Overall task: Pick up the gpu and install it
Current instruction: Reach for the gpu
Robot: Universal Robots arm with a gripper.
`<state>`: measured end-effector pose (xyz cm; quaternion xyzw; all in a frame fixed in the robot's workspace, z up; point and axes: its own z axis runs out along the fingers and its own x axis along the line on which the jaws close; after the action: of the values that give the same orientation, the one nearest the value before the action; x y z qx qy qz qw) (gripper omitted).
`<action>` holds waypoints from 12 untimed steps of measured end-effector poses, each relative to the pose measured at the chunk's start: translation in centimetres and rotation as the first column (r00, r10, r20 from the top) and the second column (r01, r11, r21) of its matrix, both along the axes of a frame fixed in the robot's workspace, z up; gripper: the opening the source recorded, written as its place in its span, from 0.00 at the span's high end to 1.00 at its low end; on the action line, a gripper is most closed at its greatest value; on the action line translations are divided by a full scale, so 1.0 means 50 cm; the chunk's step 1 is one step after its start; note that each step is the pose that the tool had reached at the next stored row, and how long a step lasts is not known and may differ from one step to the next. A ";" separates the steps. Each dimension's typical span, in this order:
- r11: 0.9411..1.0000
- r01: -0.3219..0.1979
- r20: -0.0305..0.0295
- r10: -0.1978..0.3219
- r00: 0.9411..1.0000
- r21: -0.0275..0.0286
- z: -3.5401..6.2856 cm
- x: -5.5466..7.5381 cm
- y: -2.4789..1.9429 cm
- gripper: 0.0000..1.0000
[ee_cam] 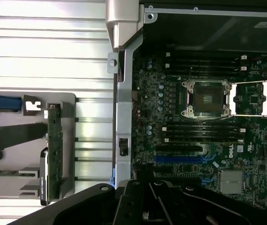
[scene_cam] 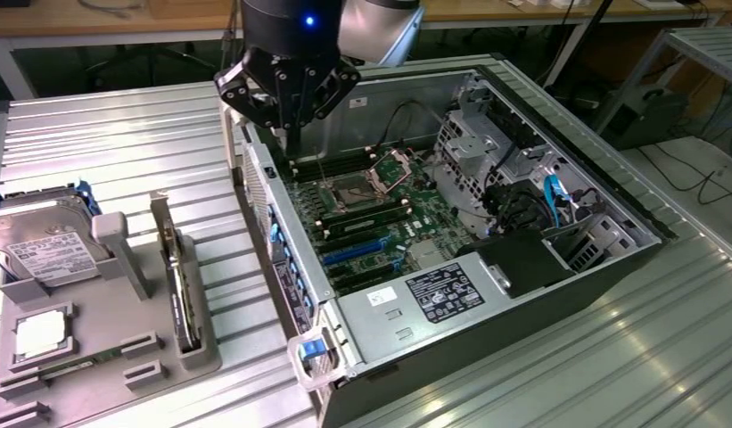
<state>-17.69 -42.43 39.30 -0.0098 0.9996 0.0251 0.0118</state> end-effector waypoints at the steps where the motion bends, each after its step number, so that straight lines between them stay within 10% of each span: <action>1: 1.000 0.000 0.000 0.000 1.000 0.000 0.000 -0.001 -0.0006 0.89; 12: 1.000 0.000 0.000 0.000 1.000 0.000 0.000 -0.015 -0.0078 0.89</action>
<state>-18.46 -42.82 39.29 -0.0098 0.9996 0.0251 0.0118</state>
